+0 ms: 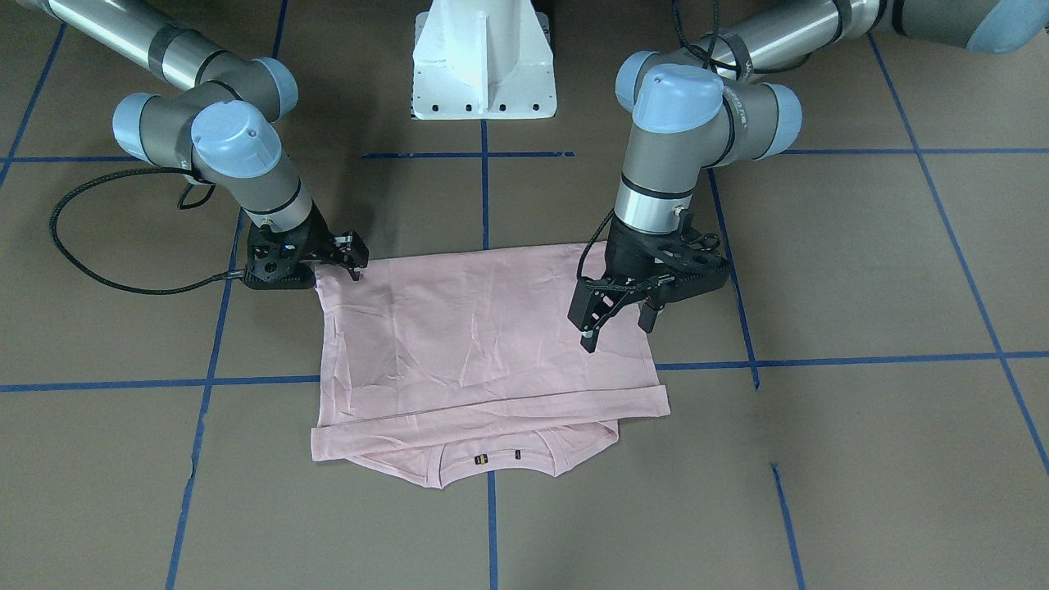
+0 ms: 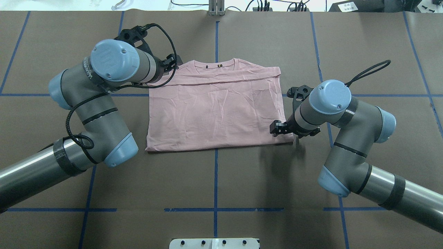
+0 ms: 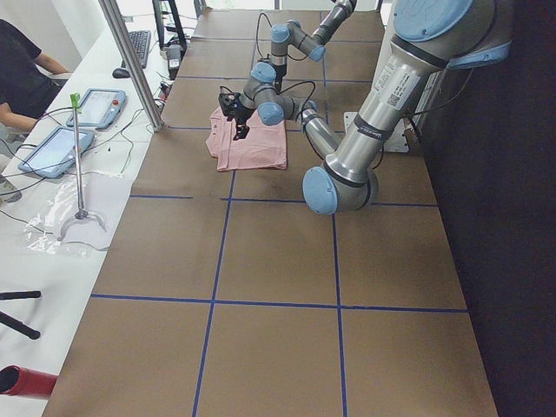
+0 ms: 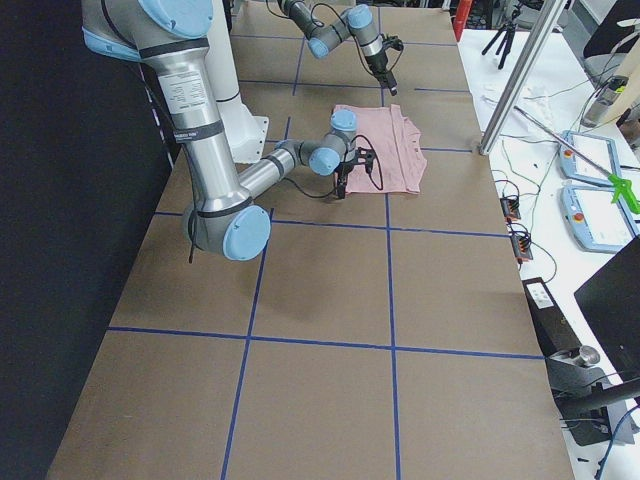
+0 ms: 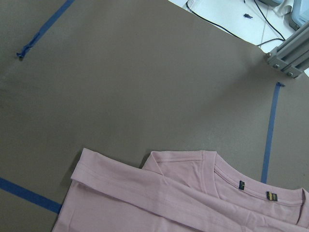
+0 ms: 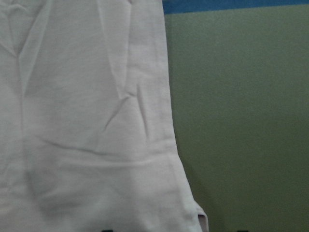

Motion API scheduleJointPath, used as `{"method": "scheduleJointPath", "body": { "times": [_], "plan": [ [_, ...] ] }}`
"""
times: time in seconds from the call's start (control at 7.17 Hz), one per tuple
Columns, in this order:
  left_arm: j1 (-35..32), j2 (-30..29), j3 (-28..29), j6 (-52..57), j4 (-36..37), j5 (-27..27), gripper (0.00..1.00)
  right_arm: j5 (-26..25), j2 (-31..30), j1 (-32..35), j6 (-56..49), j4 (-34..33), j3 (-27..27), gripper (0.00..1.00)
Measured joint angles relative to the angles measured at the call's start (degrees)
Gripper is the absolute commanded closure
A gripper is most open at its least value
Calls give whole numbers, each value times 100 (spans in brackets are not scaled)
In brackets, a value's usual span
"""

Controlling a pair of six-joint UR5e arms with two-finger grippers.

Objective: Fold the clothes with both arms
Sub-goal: 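Move the right gripper to the folded shirt's near corner and grasp it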

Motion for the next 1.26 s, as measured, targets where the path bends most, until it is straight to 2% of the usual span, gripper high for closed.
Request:
{"method": "scheduleJointPath", "body": {
  "times": [0.14, 0.84, 1.12, 1.26],
  "plan": [
    [5, -4, 0, 0, -2, 0, 0, -5, -3, 0, -4, 0, -8, 100],
    [7, 1, 6, 8, -31, 14, 0, 67, -60, 11, -95, 30, 90, 100],
    [11, -3, -11, 9, -30, 23, 0, 139, -479, -29, -85, 15, 509, 100],
    [24, -9, -32, 9, -26, 27, 0, 293, -933, -132, -64, -15, 956, 100]
  ]
}}
